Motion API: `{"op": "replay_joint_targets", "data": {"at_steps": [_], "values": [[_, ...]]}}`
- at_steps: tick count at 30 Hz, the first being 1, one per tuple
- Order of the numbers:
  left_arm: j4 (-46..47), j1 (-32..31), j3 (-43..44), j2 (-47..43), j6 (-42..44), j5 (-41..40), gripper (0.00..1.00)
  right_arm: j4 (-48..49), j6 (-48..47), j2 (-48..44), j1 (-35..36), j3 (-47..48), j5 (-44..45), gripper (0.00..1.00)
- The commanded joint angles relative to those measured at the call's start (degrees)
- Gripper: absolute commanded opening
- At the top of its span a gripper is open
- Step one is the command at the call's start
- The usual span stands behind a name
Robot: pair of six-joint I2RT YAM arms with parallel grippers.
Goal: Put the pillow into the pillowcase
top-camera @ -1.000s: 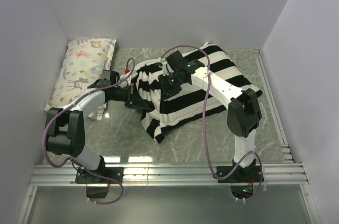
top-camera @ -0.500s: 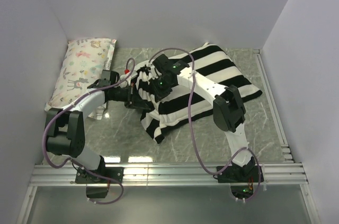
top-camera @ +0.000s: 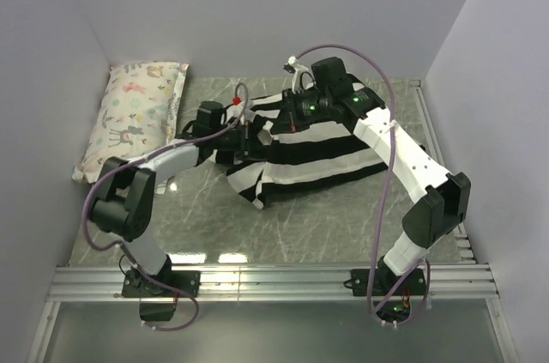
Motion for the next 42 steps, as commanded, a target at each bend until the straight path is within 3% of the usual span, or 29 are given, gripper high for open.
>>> {"op": "replay_joint_targets", "data": {"at_steps": [1, 2, 3, 5, 6, 10, 12, 16, 22, 26, 27, 28, 30, 31, 33, 35, 37, 39, 41, 42], "values": [[2.6, -0.3, 5.0, 4.7, -2.8, -7.4, 0.11, 3.1, 2.0, 0.4, 0.7, -2.7, -4.1, 0.0], [0.2, 0.3, 6.6, 4.7, -0.9, -7.0, 0.19, 3.3, 2.1, 0.3, 0.8, -3.0, -3.9, 0.0], [-1.5, 0.9, 6.7, 2.6, 2.9, -5.9, 0.34, 3.3, 2.0, 0.2, 0.7, -3.3, -3.4, 0.0], [-3.1, 3.8, 4.2, -1.7, 5.3, -0.2, 0.43, 3.8, 2.1, 0.0, 0.7, -4.4, -2.9, 0.0], [-4.6, 6.3, 3.6, -6.5, 8.5, 1.5, 0.51, 4.4, 2.3, 0.0, 0.6, -5.1, -3.0, 0.0], [-21.0, 13.3, 2.5, -16.8, 19.0, 4.5, 0.64, 5.7, 2.7, 0.5, 0.6, -6.8, -4.7, 0.0], [-27.2, 16.2, 1.5, -20.4, 22.1, -1.2, 0.64, 6.2, 2.7, 0.9, 0.6, -7.1, -6.0, 0.0], [-25.3, 17.0, -1.9, -20.3, 20.6, -11.6, 0.65, 6.2, 2.7, 1.2, 0.7, -6.9, -7.6, 0.0], [-15.4, 14.9, -1.4, -10.4, 12.5, -10.9, 0.61, 6.0, 2.2, 0.3, 0.7, -7.2, -8.3, 0.0], [-7.7, 8.4, -3.1, -7.1, 7.9, -6.9, 0.42, 6.5, 2.9, 0.4, 0.8, -7.1, -9.1, 0.0], [-5.8, 6.7, -3.7, -5.8, 3.8, -6.5, 0.3, 6.6, 3.2, 0.4, 0.7, -7.0, -9.3, 0.0], [3.0, 3.4, -4.4, -4.9, 0.9, -5.8, 0.26, 7.0, 3.3, 0.4, 0.7, -7.2, -9.6, 0.0], [11.9, 0.6, -5.1, -0.9, -8.6, -4.9, 0.14, 7.4, 3.9, 0.4, 0.8, -7.3, -11.0, 0.0], [18.2, -1.2, -4.6, 0.9, -11.4, -4.7, 0.13, 7.8, 4.2, 0.5, 0.9, -7.4, -11.3, 0.0], [21.8, -1.7, -1.0, 5.8, -17.3, -3.8, 0.11, 8.0, 4.6, 0.8, 1.3, -7.9, -11.8, 0.0], [24.9, 0.0, 1.9, 7.3, -19.7, -2.7, 0.13, 8.5, 4.8, 1.1, 1.6, -8.1, -11.8, 0.0], [22.9, 3.9, 3.4, 5.9, -19.8, 0.4, 0.27, 9.1, 5.5, 1.8, 1.6, -8.1, -11.2, 0.0], [10.8, 7.1, 4.6, 1.9, -13.0, 3.1, 0.45, 9.8, 6.3, 2.6, 1.6, -8.1, -9.4, 0.0], [-1.9, 12.5, 7.9, -2.4, 0.5, 6.0, 0.53, 12.1, 7.4, 3.8, 1.6, -7.9, -8.4, 0.0], [-14.9, 16.6, 8.6, -3.9, 4.7, 7.0, 0.58, 12.9, 8.4, 5.4, 1.6, -7.1, -8.3, 0.0]]}}
